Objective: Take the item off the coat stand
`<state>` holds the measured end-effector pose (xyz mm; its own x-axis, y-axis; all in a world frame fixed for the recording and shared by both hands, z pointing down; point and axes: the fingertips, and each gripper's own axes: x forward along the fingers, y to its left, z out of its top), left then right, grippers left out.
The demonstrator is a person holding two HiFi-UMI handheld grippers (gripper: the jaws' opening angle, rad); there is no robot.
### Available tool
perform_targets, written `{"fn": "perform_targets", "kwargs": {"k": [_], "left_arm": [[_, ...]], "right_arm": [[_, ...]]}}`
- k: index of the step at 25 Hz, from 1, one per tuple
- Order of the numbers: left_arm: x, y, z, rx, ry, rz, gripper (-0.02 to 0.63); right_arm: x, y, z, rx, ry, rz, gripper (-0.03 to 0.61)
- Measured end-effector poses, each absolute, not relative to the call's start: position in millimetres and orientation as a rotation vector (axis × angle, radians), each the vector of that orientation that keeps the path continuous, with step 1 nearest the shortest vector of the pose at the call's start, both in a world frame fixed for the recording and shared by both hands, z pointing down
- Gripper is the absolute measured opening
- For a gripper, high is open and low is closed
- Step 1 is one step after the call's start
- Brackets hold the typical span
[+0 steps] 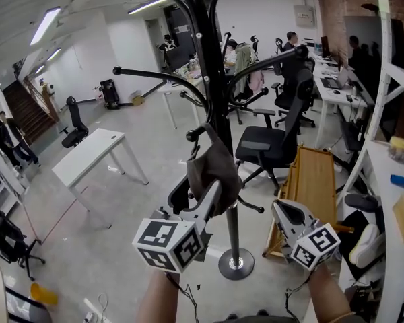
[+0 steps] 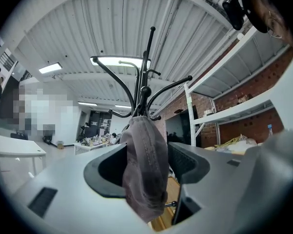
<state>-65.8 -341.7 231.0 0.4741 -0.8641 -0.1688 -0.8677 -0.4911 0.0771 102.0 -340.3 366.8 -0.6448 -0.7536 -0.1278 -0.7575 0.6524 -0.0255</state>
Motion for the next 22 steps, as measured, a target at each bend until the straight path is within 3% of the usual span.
{"fn": "perform_targets", "kwargs": {"k": [17,22], "left_arm": [[-73.4,-355.5,213.0,-2.689,1.588,0.248,0.273],[-74.0,-356.9,212.8,-2.707,1.599,0.219,0.171]], "right_arm": [[83.6,-370.1,283.4,-1.19,2.763,0.218,0.009],[84.8,-370.0,287.3,-1.186,2.774,0.205,0.009]]}}
